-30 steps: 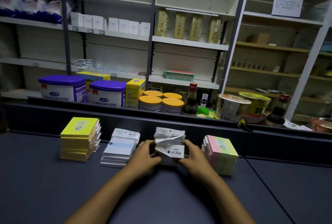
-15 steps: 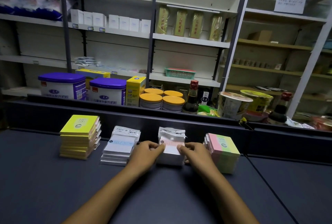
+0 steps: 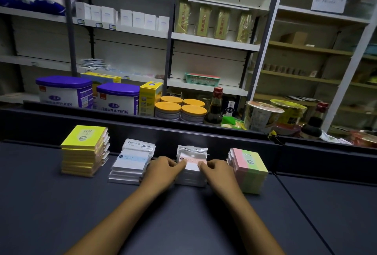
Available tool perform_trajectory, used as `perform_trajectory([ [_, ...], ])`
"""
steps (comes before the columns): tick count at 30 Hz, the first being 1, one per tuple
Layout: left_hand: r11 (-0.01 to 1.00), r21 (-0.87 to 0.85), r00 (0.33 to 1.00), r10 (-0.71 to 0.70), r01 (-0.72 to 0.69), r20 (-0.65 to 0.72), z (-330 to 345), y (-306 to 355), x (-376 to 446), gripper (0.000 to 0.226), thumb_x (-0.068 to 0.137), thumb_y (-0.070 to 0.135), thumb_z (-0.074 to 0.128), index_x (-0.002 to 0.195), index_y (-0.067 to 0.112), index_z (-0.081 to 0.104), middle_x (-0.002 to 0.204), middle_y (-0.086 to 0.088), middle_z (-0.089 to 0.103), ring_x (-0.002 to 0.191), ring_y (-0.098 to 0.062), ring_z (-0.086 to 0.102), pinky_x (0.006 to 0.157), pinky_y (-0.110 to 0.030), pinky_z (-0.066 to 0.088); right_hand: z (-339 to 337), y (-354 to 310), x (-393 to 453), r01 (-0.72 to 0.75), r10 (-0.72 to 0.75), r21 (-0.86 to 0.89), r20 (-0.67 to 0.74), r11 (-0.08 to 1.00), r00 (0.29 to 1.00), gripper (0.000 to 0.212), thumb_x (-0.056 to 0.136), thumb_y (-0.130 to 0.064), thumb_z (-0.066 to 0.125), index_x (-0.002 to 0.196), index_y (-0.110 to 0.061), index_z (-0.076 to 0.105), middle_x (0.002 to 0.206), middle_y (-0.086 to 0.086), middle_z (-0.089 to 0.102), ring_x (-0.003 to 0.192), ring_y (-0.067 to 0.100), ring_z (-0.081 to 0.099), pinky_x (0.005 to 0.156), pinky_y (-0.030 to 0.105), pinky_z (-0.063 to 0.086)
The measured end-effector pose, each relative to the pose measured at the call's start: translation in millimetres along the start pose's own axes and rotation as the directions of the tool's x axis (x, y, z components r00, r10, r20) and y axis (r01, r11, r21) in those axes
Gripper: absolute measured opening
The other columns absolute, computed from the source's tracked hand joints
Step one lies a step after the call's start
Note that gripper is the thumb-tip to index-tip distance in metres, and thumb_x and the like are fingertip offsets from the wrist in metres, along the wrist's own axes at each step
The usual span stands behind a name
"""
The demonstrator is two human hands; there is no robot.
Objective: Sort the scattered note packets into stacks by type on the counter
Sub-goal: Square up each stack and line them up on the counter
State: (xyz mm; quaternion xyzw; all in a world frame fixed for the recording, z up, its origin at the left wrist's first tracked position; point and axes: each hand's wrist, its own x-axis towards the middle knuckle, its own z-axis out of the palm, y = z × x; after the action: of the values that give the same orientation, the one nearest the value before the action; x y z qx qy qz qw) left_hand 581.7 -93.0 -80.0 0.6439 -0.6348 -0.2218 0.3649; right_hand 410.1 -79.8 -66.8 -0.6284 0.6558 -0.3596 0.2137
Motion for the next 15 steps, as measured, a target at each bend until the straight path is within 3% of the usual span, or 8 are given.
perform_trajectory([
  [2, 0.999, 0.024, 1.0, 0.02, -0.02, 0.001, 0, 2, -1, 0.056, 0.087, 0.061, 0.053, 0.075, 0.009, 0.072, 0.067, -0.006, 0.072, 0.064, -0.013, 0.067, 0.065, -0.025, 0.049, 1, 0, 1, 0.01, -0.012, -0.041, -0.035, 0.999, 0.999, 0.033, 0.094, -0.035, 0.057, 0.104, -0.007, 0.07, 0.099, 0.007, 0.073, 0.096, 0.024, 0.066, 0.083, 0.033, 0.051],
  [6, 0.998, -0.019, 0.998, 0.056, -0.056, 0.005, -7, 5, -10, 0.05, 0.09, 0.062, 0.05, 0.094, 0.019, 0.074, 0.078, -0.001, 0.074, 0.079, -0.016, 0.07, 0.082, -0.033, 0.055, 1, -4, 2, 0.073, -0.093, -0.148, -0.127, 0.986, 0.988, 0.034, 0.093, -0.033, 0.059, 0.116, -0.008, 0.063, 0.116, 0.008, 0.065, 0.11, 0.025, 0.059, 0.093, 0.033, 0.046],
  [8, 0.997, -0.043, 0.997, 0.07, -0.071, -0.028, -14, 6, -17, 0.049, 0.089, 0.062, 0.052, 0.099, 0.018, 0.072, 0.081, 0.002, 0.074, 0.082, -0.016, 0.07, 0.083, -0.035, 0.056, 1, -8, -2, 0.134, -0.172, -0.189, -0.204, 0.973, 0.964, 0.035, 0.094, -0.034, 0.059, 0.121, -0.012, 0.057, 0.12, 0.005, 0.058, 0.113, 0.023, 0.055, 0.094, 0.033, 0.042],
  [10, 0.99, 0.053, 0.986, 0.134, -0.129, -0.1, -24, 6, -26, 0.039, 0.09, 0.056, 0.055, 0.1, 0.022, 0.071, 0.085, 0.007, 0.072, 0.084, -0.011, 0.067, 0.081, -0.03, 0.055, 1, -13, -7, 0.249, -0.304, -0.219, -0.27, 0.943, 0.914, 0.037, 0.094, -0.033, 0.059, 0.127, -0.017, 0.053, 0.123, 0.0, 0.053, 0.116, 0.018, 0.05, 0.089, 0.029, 0.04],
  [15, 0.953, 0.191, 0.93, 0.279, -0.236, -0.24, -61, -10, -43, 0.015, 0.091, 0.028, 0.059, 0.094, 0.019, 0.071, 0.091, 0.007, 0.069, 0.086, -0.01, 0.064, 0.08, -0.029, 0.051, 8, -30, -22, 0.489, -0.558, -0.31, -0.192, 0.815, 0.807, 0.035, 0.092, -0.028, 0.061, 0.125, -0.02, 0.052, 0.121, -0.006, 0.05, 0.113, 0.011, 0.047, 0.086, 0.018, 0.039],
])
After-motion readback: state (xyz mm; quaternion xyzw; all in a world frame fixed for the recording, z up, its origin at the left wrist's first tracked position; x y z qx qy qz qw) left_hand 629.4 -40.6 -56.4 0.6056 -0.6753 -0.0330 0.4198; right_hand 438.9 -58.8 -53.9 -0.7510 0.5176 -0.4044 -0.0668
